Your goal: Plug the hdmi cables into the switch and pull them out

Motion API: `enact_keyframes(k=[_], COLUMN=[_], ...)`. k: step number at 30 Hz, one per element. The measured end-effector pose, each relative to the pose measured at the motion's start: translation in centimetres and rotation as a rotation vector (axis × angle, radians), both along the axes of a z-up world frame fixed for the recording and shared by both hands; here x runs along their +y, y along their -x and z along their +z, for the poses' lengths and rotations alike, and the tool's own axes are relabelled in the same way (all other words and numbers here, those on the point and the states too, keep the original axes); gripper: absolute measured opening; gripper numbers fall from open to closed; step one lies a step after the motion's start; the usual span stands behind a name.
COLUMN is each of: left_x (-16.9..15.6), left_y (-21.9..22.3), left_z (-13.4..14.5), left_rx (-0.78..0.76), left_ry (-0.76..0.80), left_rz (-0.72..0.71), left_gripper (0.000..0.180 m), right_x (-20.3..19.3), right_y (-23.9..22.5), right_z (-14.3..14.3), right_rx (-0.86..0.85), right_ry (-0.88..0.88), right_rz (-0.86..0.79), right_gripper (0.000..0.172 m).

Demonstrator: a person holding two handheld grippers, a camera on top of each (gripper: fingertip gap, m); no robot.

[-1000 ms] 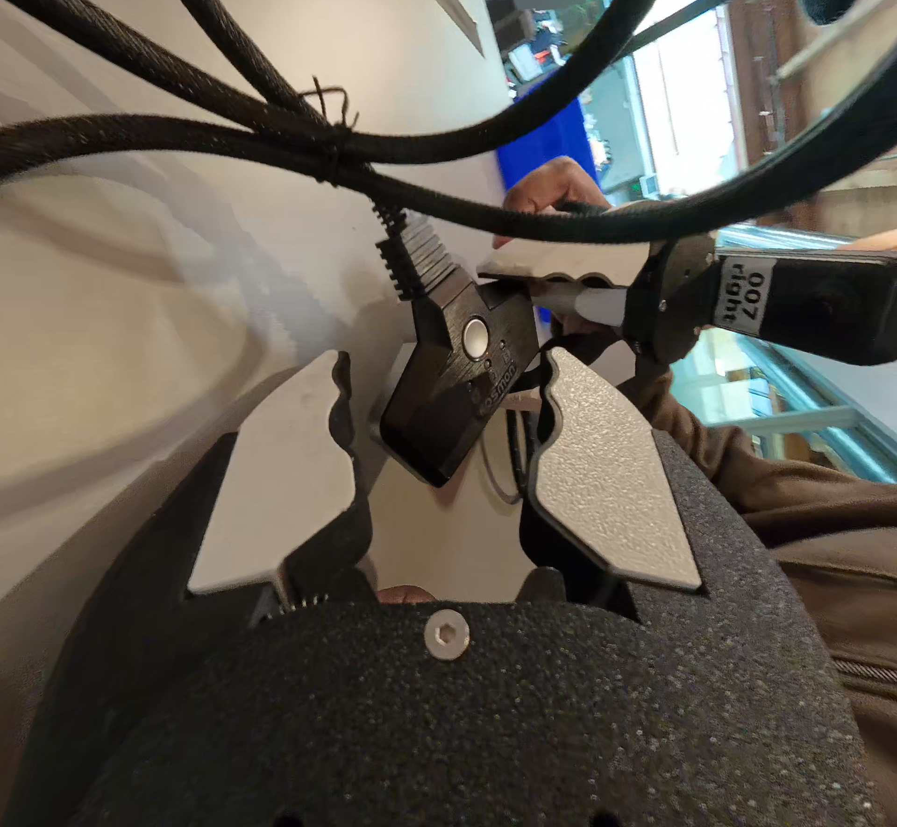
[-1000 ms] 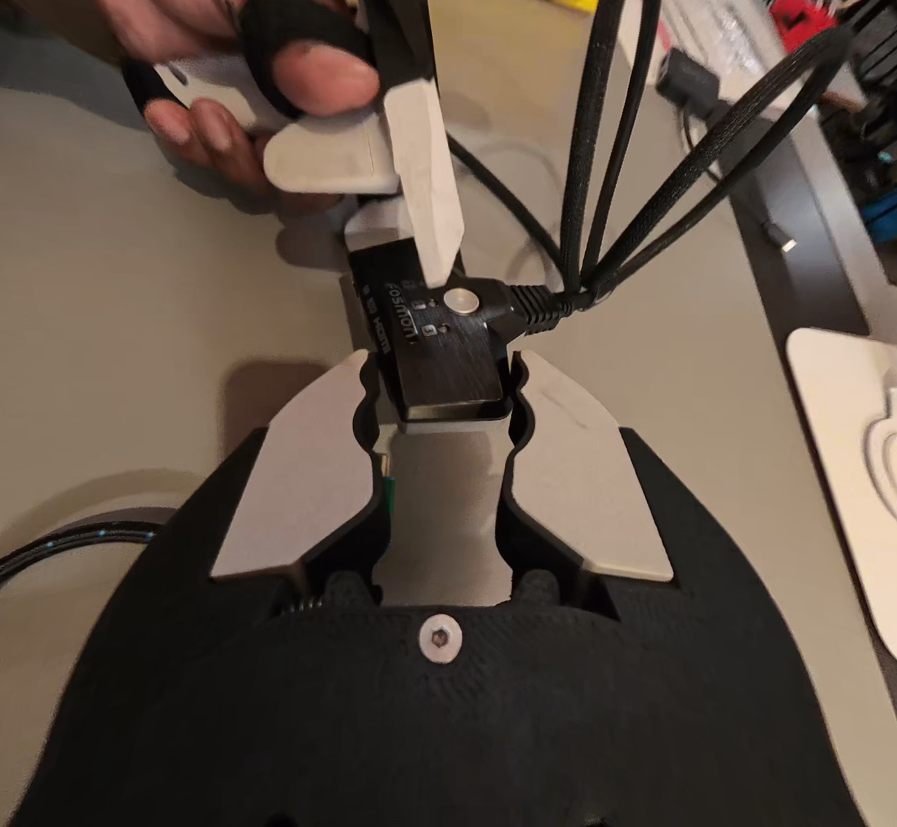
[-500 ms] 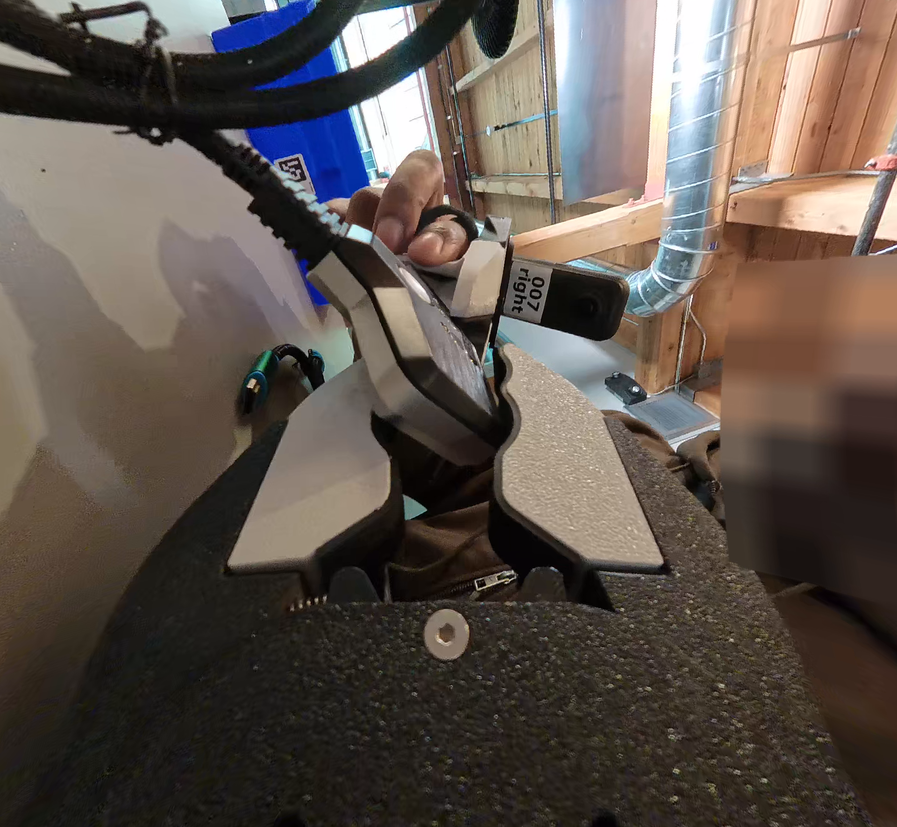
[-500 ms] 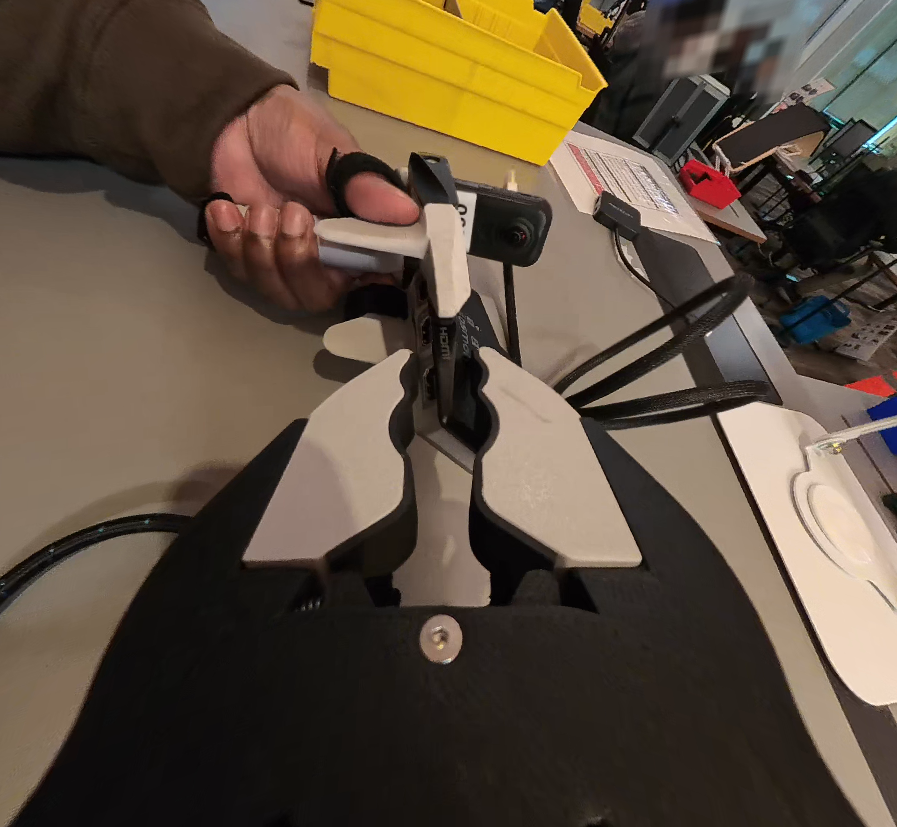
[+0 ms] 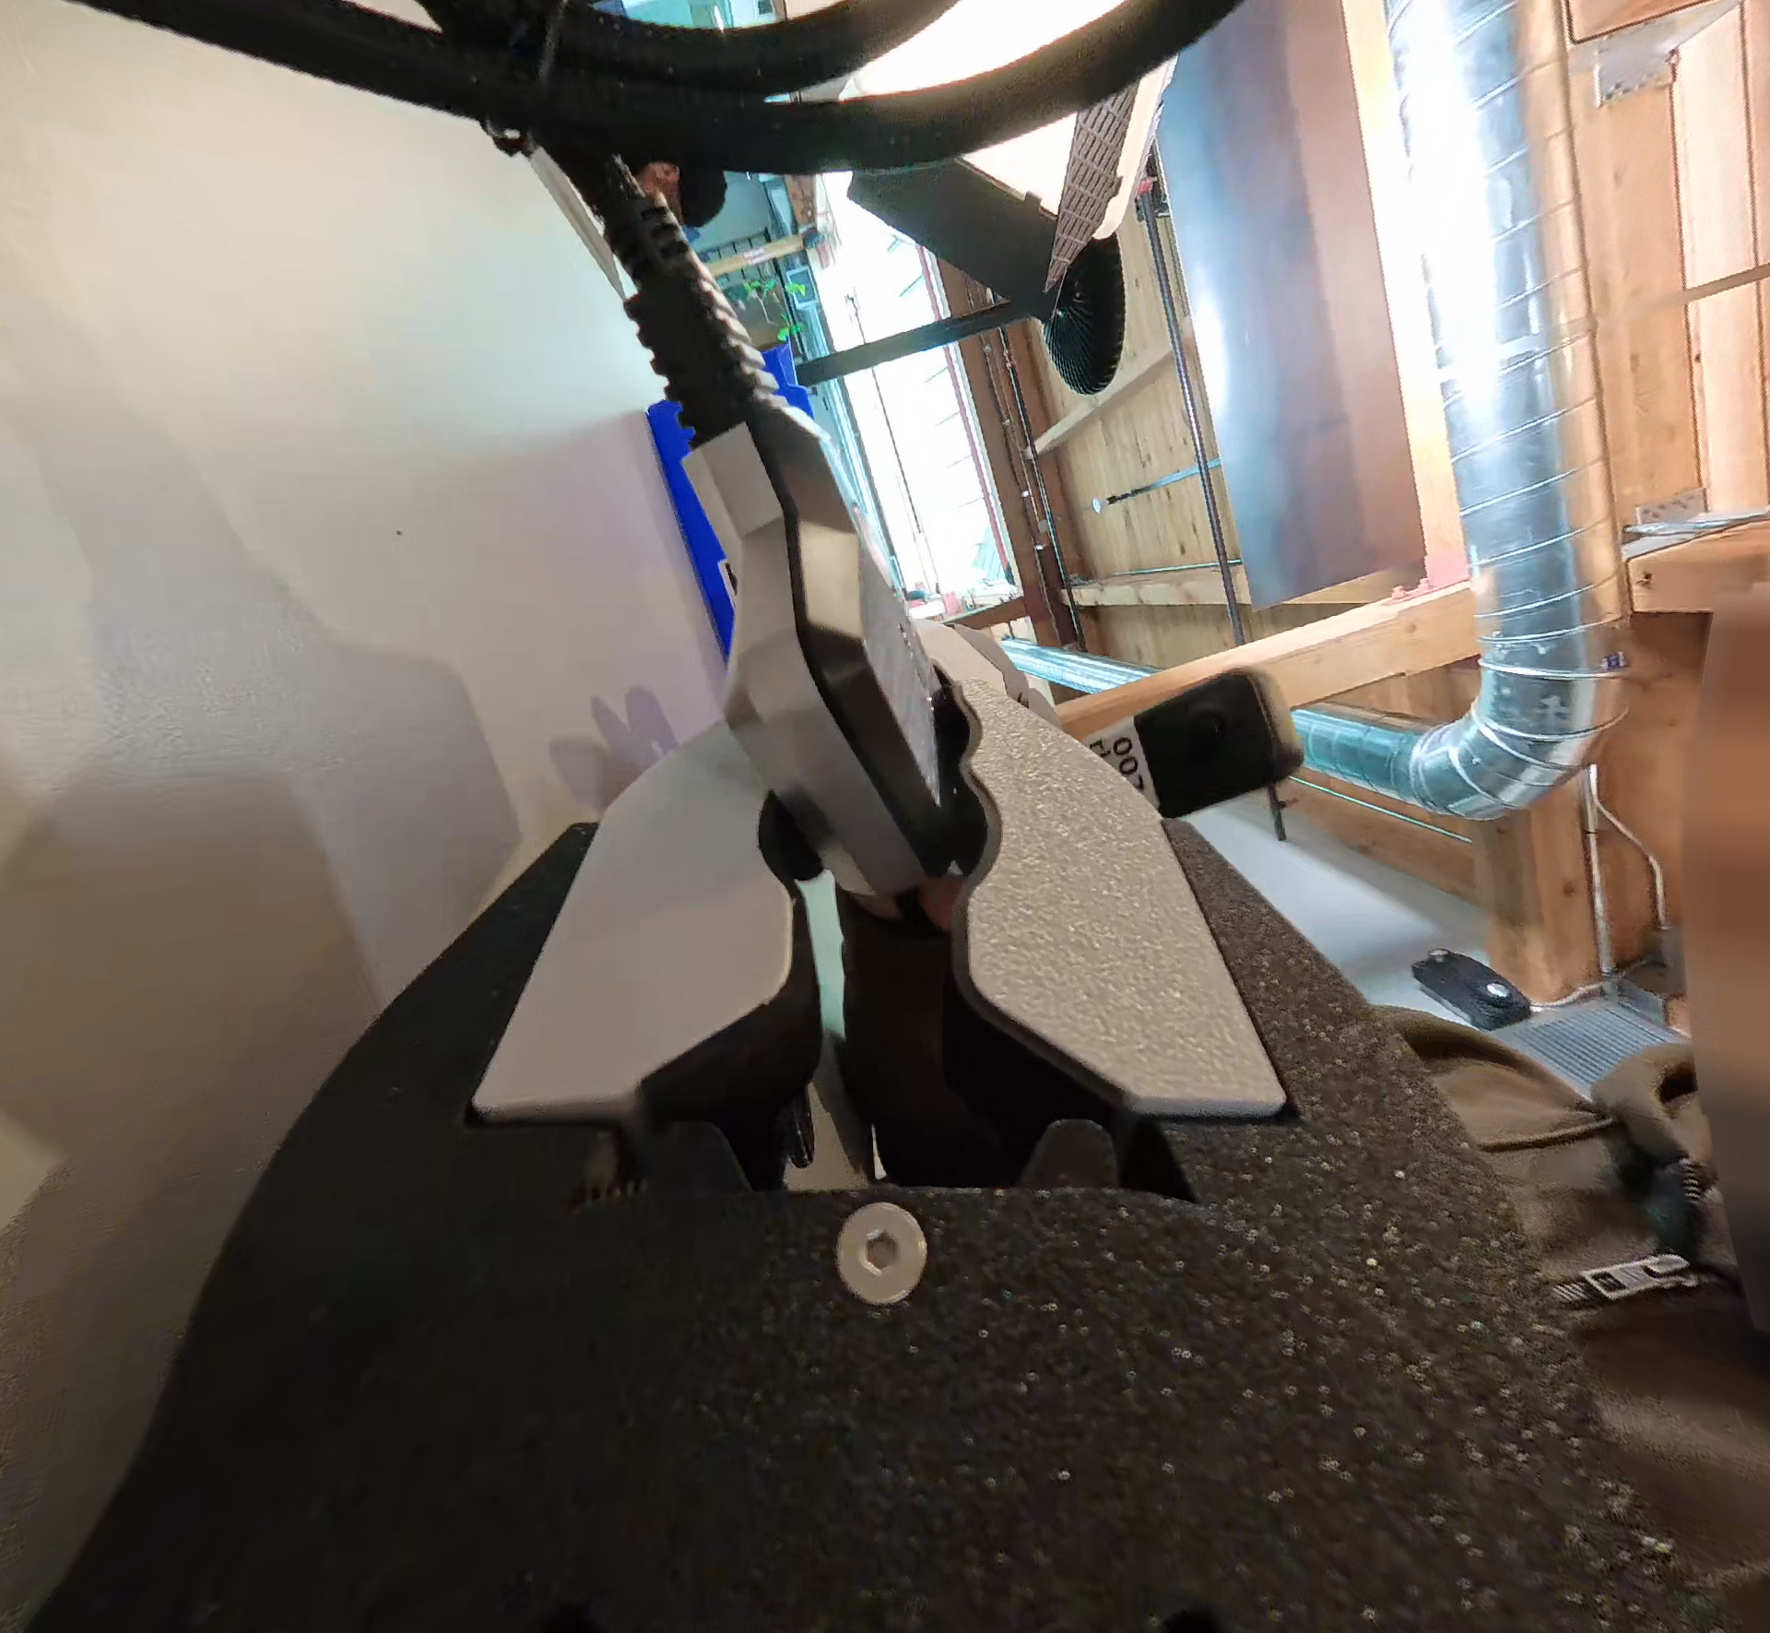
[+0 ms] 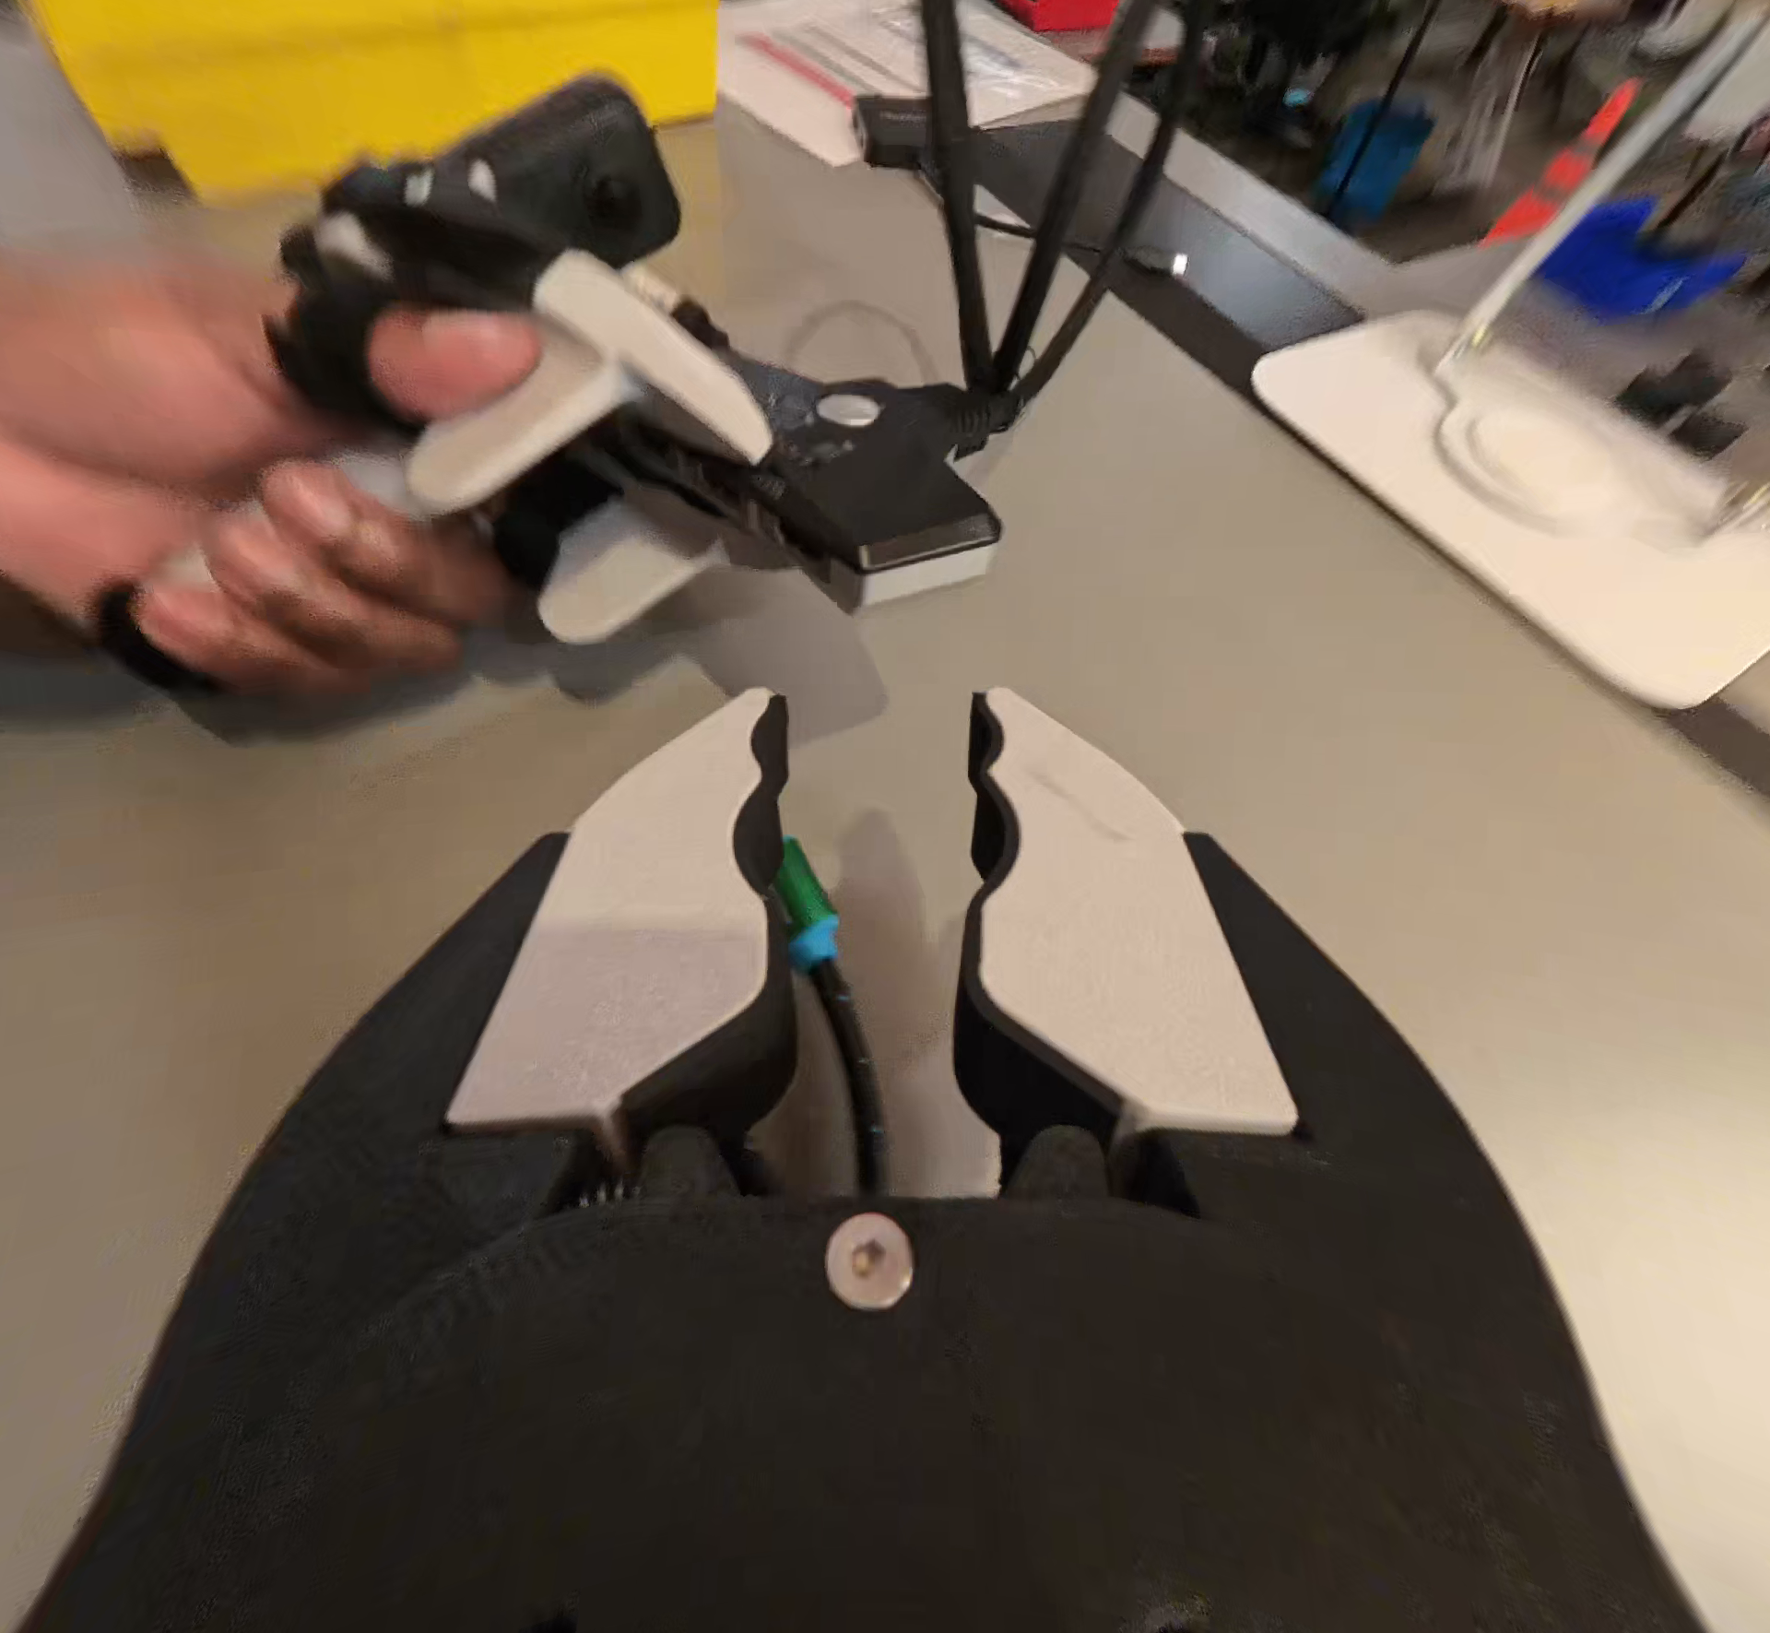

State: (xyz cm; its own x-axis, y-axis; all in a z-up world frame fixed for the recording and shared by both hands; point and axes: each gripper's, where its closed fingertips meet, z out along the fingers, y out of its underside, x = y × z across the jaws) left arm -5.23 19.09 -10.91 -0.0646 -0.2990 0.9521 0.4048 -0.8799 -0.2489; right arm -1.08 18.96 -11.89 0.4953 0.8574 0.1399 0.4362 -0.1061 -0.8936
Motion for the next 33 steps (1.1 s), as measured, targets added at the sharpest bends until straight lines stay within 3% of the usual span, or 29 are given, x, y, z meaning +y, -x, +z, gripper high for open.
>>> enact_keyframes(k=[4, 8, 10, 12, 17, 28, 33], left_x=[-0.7, -1.9, -2.7, -3.6, -4.7, -4.7, -3.7], left_y=[-0.8, -2.1, -2.8, -3.5, -3.3, -2.4, -1.7], left_z=[0.4, 1.2, 1.6, 1.8, 2.6, 4.9, 4.5], left_rx=[0.085, 0.075, 0.074, 0.089, 0.094, -0.153, -0.091], left_ry=[-0.107, -0.188, -0.228, -0.269, -0.341, -0.257, -0.256], left_rz=[0.036, 0.040, 0.019, -0.015, -0.082, -0.099, -0.057], left_gripper=[0.025, 0.025, 0.025, 0.026, 0.031, 0.055, 0.055], right_x=[-0.4, -0.4, -0.3, -0.5, -1.2, -1.5, -2.2], right_y=[0.5, 1.3, 1.6, 2.1, 2.5, 2.7, 2.5], right_z=[1.6, 2.5, 2.9, 3.1, 4.1, 5.6, 5.7], right_rx=[0.346, 0.628, 0.744, 0.798, 0.815, 0.726, 0.696], right_ry=[0.411, 0.730, 0.849, 0.927, 0.961, 0.890, 0.880], right_rz=[-0.050, -0.054, -0.041, -0.010, 0.105, 0.197, 0.246], right_gripper=[0.043, 0.049, 0.045, 0.025, 0.023, 0.022, 0.021])
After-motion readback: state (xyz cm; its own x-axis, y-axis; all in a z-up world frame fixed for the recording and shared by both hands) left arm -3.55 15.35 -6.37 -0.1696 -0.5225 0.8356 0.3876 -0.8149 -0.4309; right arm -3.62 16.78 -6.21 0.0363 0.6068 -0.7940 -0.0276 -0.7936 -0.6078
